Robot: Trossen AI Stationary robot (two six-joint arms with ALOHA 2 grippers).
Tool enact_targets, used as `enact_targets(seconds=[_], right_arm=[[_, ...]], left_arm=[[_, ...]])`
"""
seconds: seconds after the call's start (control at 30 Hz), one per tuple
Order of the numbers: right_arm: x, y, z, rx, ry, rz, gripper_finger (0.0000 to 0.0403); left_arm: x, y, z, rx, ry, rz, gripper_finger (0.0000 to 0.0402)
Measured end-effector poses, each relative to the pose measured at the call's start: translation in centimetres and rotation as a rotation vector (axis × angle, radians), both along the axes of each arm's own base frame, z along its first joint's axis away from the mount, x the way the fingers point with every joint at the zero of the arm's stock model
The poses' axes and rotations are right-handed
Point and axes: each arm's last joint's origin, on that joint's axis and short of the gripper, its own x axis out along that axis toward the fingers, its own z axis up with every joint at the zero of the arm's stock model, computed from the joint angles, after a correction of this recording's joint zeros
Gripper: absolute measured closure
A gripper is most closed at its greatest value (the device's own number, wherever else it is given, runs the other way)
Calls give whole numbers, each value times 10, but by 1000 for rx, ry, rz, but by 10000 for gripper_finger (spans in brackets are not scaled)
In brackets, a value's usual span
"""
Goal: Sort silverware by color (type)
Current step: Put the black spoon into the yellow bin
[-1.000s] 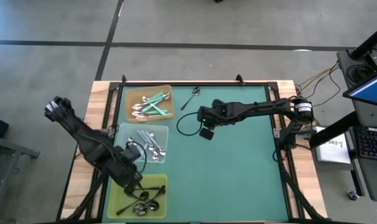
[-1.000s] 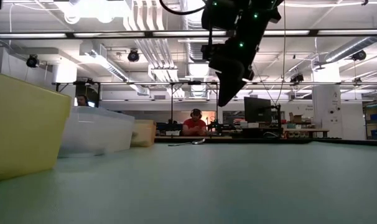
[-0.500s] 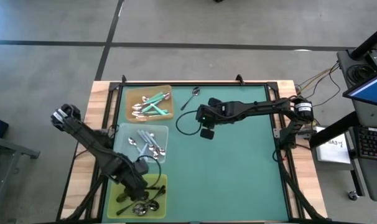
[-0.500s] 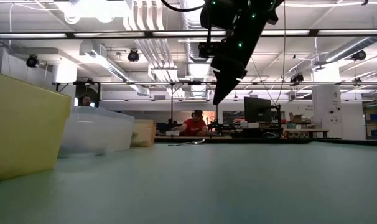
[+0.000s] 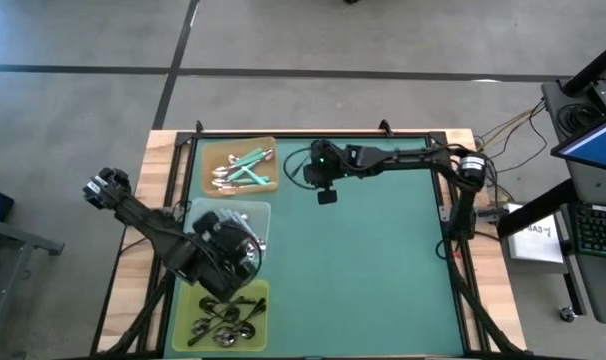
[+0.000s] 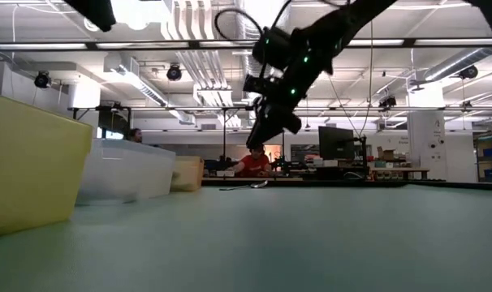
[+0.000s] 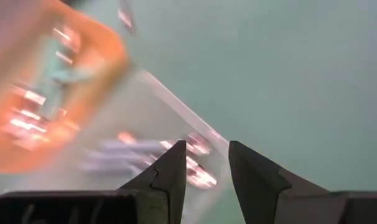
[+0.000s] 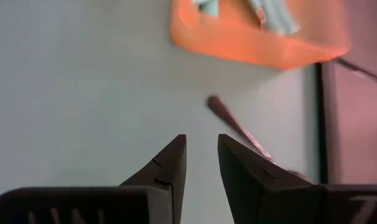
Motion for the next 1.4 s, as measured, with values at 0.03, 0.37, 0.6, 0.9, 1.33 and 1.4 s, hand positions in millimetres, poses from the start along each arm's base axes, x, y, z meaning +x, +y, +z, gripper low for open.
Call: enact_targets(seconds=[0.03,0.37,0.6,0.9,1.33,1.4], right_arm=[[2,-6,-6,22,2,7,318],[18,-64,-40,14,57,-31,328],[30,-86,-52,19,64,-62,330],[39,-95,-65,53,125,-59,330],[38,-100,-61,-141,242,255,330],[38,-101,-64,-162,259,291,330]], left_arm=[[-1,4,4,47,0,12,298],[-24,52,21,286,61,74,298],[-61,78,11,272,37,99,298],[-91,96,-3,263,20,111,298],[-108,110,-10,273,-24,152,298],[-109,112,-10,283,-29,161,298]])
